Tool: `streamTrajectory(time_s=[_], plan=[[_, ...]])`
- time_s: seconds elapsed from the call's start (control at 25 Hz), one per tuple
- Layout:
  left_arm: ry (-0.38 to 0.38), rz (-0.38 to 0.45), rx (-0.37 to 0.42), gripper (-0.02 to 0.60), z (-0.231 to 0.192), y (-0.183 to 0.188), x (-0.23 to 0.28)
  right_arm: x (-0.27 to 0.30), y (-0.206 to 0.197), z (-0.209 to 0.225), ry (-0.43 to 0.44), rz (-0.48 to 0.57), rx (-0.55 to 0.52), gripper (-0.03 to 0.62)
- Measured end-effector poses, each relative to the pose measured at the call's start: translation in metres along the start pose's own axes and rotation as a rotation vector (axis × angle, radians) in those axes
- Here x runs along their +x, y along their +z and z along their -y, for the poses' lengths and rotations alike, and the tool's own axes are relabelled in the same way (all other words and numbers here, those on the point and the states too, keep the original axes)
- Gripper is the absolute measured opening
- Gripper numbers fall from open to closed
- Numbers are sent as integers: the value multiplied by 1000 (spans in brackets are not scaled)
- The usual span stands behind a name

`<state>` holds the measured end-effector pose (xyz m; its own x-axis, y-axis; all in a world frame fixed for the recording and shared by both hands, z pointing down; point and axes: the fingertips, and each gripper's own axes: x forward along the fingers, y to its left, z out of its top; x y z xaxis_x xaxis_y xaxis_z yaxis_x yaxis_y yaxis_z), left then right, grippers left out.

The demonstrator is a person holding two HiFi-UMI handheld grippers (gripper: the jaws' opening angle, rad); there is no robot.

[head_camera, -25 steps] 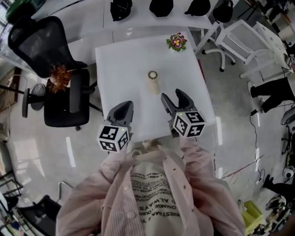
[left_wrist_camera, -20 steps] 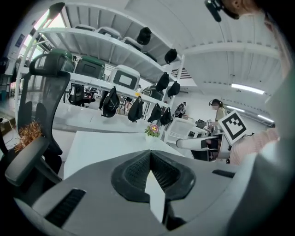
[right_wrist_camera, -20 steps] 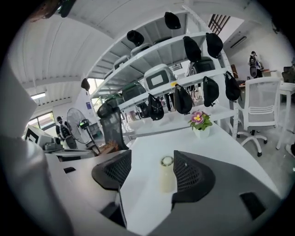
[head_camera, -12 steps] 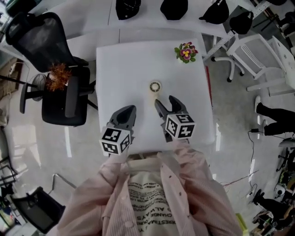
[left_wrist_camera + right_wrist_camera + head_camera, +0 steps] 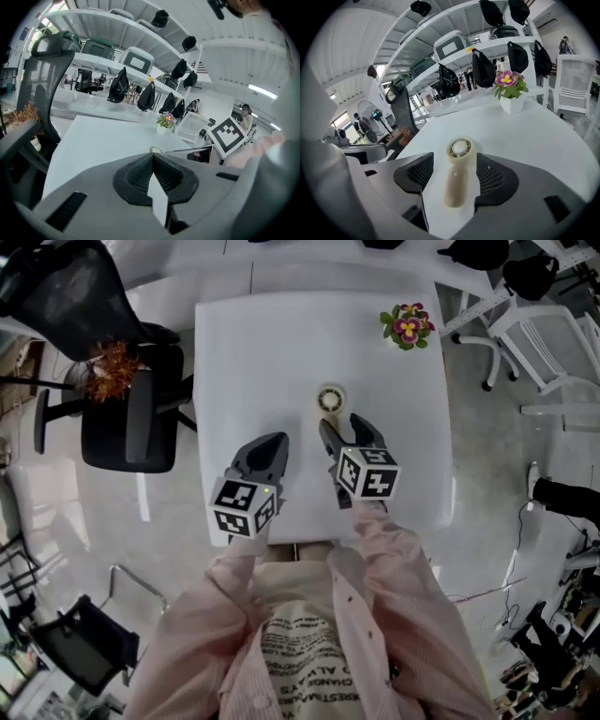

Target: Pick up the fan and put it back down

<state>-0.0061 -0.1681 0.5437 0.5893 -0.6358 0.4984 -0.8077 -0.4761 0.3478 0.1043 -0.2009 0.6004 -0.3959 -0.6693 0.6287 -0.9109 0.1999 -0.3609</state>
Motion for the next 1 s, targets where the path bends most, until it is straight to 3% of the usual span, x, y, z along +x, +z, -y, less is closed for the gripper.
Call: streamTrajectory(time_s=[0.52, 1.0], plan=[[-60, -75, -59, 2, -10, -31, 29, 43, -31, 15, -116, -131, 9, 259], [-83, -88, -58, 2, -22, -30, 37, 50, -38, 18, -251, -236, -58, 259]])
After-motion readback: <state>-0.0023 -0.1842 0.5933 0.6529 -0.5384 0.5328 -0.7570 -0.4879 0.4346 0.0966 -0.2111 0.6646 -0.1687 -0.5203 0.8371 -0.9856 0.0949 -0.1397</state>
